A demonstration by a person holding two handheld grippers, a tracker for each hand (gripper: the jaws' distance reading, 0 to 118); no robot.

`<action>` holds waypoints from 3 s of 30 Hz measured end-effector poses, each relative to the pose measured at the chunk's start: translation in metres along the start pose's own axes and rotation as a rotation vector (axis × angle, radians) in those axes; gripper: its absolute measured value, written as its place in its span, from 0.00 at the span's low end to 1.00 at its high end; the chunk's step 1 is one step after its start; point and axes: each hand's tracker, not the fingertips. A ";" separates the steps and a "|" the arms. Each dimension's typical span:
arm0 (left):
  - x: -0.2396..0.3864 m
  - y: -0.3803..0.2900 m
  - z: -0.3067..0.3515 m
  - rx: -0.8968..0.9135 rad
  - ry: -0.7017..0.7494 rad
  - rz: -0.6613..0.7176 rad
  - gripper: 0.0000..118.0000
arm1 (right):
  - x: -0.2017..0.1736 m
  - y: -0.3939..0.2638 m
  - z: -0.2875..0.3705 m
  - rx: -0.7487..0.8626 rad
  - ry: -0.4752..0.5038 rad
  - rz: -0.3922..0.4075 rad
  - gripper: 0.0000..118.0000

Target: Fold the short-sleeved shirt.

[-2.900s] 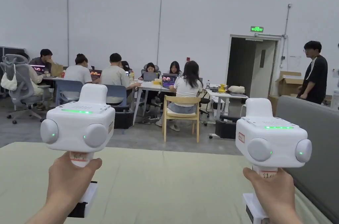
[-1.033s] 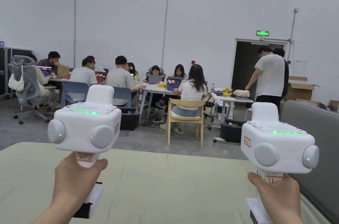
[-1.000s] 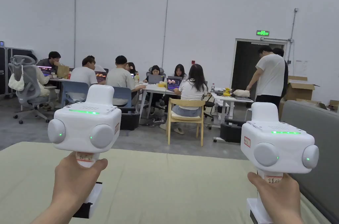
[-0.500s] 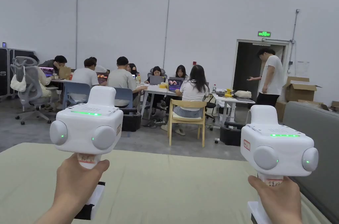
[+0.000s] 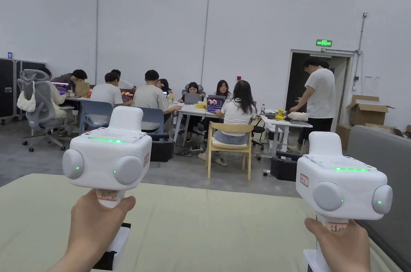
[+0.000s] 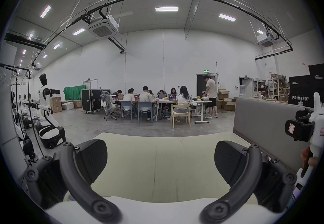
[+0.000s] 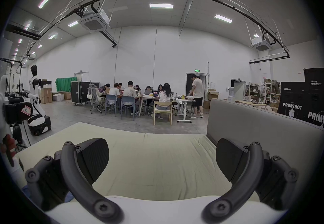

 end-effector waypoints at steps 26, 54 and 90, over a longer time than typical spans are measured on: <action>-0.006 0.002 0.002 0.000 -0.045 0.019 1.00 | 0.014 -0.003 0.002 -0.005 0.002 -0.043 1.00; -0.163 -0.068 0.091 -0.085 0.305 -0.018 0.00 | -0.171 -0.057 0.026 -0.008 0.467 -0.075 0.02; -0.171 -0.444 -0.084 -0.884 0.004 0.151 0.63 | -0.243 -0.250 -0.075 -0.438 0.648 0.068 0.02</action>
